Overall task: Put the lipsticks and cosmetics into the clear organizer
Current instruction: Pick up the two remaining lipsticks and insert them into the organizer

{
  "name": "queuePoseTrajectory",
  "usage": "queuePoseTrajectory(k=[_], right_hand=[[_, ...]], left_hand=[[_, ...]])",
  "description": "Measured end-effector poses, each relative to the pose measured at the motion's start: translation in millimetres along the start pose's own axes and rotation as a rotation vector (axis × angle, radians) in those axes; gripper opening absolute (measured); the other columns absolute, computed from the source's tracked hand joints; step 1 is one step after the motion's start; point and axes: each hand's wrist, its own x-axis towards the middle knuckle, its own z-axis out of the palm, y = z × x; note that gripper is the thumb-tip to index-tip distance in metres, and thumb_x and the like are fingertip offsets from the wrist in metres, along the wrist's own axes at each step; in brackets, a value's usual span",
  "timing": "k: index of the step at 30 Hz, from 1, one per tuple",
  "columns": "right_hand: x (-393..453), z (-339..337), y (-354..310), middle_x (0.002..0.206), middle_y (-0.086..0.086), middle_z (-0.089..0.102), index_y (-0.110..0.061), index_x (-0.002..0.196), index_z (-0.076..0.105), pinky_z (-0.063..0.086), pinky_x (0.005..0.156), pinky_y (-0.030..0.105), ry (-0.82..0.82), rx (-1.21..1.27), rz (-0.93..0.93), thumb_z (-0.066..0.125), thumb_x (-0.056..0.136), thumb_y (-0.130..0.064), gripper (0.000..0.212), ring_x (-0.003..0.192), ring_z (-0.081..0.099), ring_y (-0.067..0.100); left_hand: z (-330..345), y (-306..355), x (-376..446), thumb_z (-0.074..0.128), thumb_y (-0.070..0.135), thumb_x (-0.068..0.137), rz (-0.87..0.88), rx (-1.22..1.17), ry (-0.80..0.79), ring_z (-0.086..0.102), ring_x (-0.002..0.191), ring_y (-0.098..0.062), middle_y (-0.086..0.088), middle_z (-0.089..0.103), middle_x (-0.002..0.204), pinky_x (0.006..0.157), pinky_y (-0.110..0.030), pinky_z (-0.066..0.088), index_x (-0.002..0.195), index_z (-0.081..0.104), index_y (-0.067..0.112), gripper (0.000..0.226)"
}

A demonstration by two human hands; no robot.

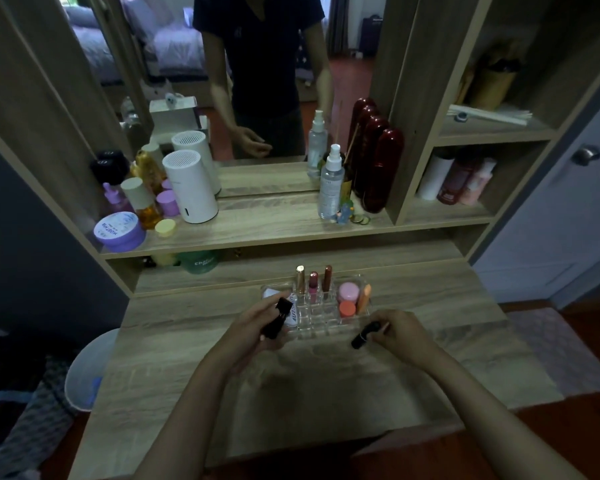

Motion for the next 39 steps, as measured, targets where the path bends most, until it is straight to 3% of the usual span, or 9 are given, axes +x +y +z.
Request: queuePoseTrajectory(k=[3,5,8,10,18,23,31,34,39], right_hand=[[0,-20,-14,0.098,0.007,0.074,-0.010,0.098,0.074,0.046,0.073,0.027,0.067,0.053,-0.063,0.070,0.083,-0.011,0.015,0.084,0.064,0.018],[1,-31,-25,0.095,0.002,0.069,-0.011,0.102,0.072,0.046,0.069,0.025,0.100,0.104,-0.099,0.069,0.084,-0.011,0.017,0.083,0.060,0.016],[6,-41,-40,0.091,0.000,0.066,-0.010,0.102,0.071,0.042,0.063,0.020,0.159,0.148,-0.137,0.068,0.086,-0.012,0.016,0.080,0.057,0.013],[12,-42,-49,0.093,0.001,0.067,-0.009,0.101,0.070,0.042,0.069,0.023,0.201,0.143,-0.153,0.069,0.085,-0.011,0.016,0.081,0.057,0.012],[44,-17,-72,0.104,0.009,0.072,-0.012,0.104,0.069,0.052,0.081,0.031,0.190,0.051,-0.133,0.069,0.084,-0.012,0.020,0.096,0.066,0.022],[56,1,-83,0.103,0.010,0.073,-0.012,0.103,0.067,0.056,0.085,0.040,0.174,-0.009,-0.115,0.066,0.084,-0.011,0.019,0.096,0.067,0.025],[68,17,-88,0.112,0.008,0.071,-0.015,0.115,0.062,0.049,0.087,0.033,0.117,-0.207,-0.127,0.060,0.089,-0.017,0.026,0.104,0.065,0.025],[70,21,-87,0.109,0.007,0.072,-0.016,0.113,0.065,0.052,0.088,0.035,0.106,-0.267,-0.113,0.056,0.092,-0.017,0.023,0.103,0.067,0.024],[71,23,-86,0.110,0.006,0.072,-0.019,0.117,0.063,0.049,0.086,0.034,0.097,-0.328,-0.118,0.052,0.093,-0.015,0.027,0.104,0.067,0.025]], left_hand=[[4,14,10,0.061,0.016,0.087,0.129,0.482,0.162,0.064,0.062,-0.006,-0.004,0.067,0.090,0.052,-0.019,0.051,0.096,0.065,0.028,0.016],[10,21,18,0.071,0.013,0.078,0.187,0.580,0.254,0.063,0.066,-0.012,-0.008,0.067,0.089,0.057,-0.025,0.053,0.090,0.064,0.020,0.015],[18,29,25,0.074,0.006,0.074,0.231,0.594,0.300,0.065,0.080,-0.023,-0.011,0.069,0.093,0.073,-0.037,0.057,0.090,0.068,0.012,0.018],[21,30,31,0.073,0.005,0.074,0.269,0.655,0.315,0.065,0.088,-0.025,-0.013,0.071,0.097,0.076,-0.032,0.053,0.096,0.070,0.007,0.022],[38,25,49,0.074,0.005,0.072,0.289,0.773,0.450,0.057,0.085,-0.014,-0.012,0.068,0.099,0.070,-0.025,0.044,0.099,0.059,0.006,0.030],[45,15,60,0.076,0.003,0.067,0.256,0.794,0.456,0.054,0.072,-0.015,0.002,0.058,0.080,0.049,-0.012,0.028,0.095,0.054,0.009,0.036],[43,4,68,0.074,-0.004,0.062,0.279,0.701,0.487,0.064,0.075,-0.024,-0.007,0.067,0.082,0.051,-0.017,0.035,0.090,0.038,0.019,0.050],[43,3,71,0.073,-0.004,0.063,0.298,0.690,0.484,0.065,0.074,-0.026,0.003,0.059,0.073,0.047,-0.012,0.035,0.092,0.041,0.016,0.048],[47,-3,70,0.073,0.000,0.064,0.312,0.743,0.470,0.067,0.076,-0.030,0.009,0.056,0.071,0.071,-0.044,0.053,0.089,0.035,0.020,0.049]])
